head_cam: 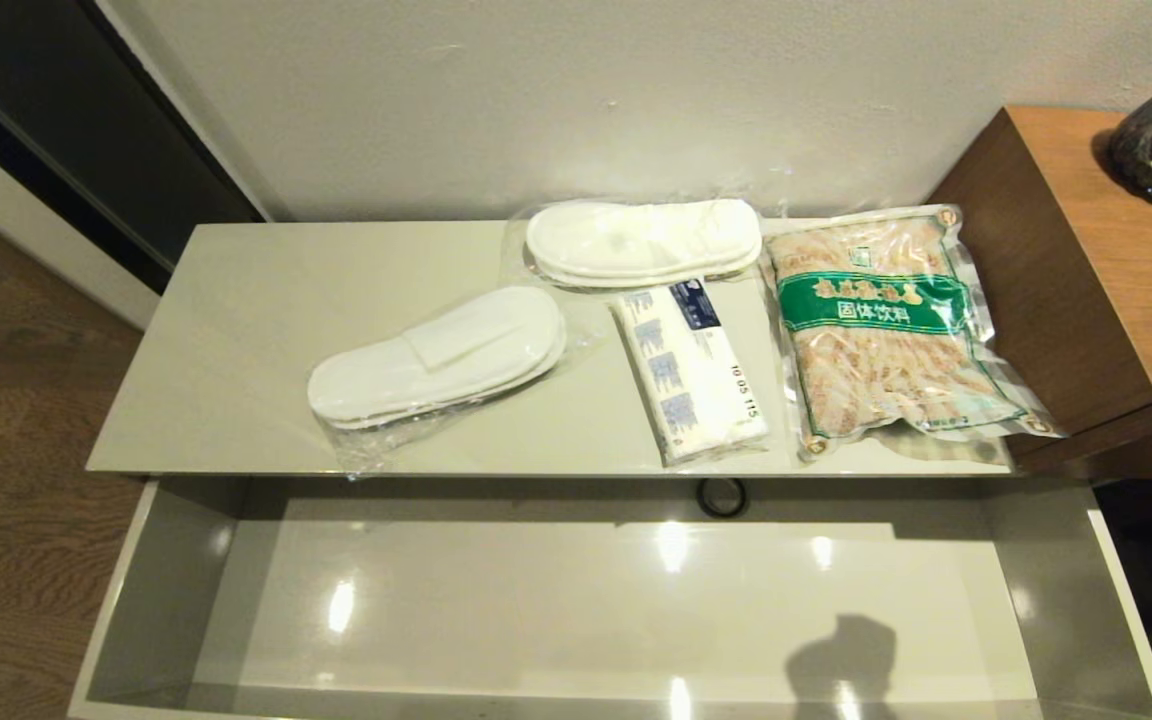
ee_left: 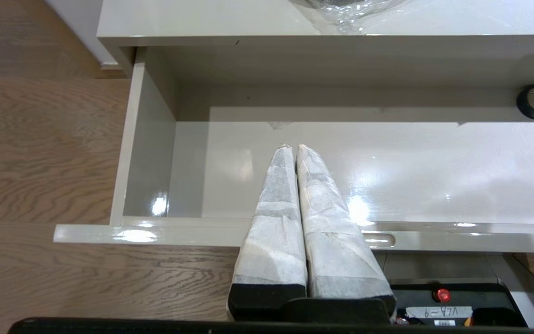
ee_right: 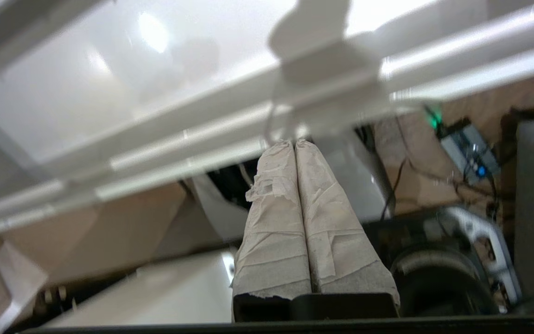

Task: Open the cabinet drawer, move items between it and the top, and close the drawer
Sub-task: Open the drawer

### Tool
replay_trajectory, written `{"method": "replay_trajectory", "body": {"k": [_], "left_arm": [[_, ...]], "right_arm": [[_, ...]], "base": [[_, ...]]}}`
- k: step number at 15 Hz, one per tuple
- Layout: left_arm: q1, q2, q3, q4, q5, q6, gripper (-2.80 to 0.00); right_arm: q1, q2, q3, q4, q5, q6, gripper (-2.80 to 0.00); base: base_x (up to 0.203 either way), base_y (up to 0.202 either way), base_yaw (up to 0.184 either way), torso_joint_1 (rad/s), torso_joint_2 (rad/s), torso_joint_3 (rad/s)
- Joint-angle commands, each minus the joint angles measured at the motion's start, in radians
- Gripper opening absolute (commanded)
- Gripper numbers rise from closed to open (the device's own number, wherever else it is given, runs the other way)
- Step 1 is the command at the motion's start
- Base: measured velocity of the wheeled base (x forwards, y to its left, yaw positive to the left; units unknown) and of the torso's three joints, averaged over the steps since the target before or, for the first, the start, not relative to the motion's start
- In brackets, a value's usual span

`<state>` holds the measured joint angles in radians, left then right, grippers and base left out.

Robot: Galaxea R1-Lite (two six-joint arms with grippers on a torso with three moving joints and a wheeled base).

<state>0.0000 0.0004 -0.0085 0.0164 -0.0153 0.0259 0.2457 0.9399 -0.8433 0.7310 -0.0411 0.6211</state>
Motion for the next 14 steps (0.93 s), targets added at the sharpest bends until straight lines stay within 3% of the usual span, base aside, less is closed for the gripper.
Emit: {"method": "replay_trajectory", "body": {"k": [1,3,14], "left_arm": [[0.0,0.0,-0.003,0.002,0.0,0.002,-2.8],[0.0,0.0,-0.004,0.002,0.0,0.005,-2.8],[0.0,0.0,-0.001,0.0,0.0,0.006,-2.8]], "right_arm": [[0.0,0.086,-0.008,-0.029,-0.035,0.007,-2.8],[0.0,0.141,-0.015,-0.083,-0.093,0.013,-2.8],[0.0,0.165,0.031,-0.09,-0.085,0.006,-2.8]], "base": [[0.0,0.0,0.0,0.0,0.0,0.0],[0.0,0.0,0.0,0.0,0.0,0.0],[0.0,0.0,0.0,0.0,0.0,0.0]]}}
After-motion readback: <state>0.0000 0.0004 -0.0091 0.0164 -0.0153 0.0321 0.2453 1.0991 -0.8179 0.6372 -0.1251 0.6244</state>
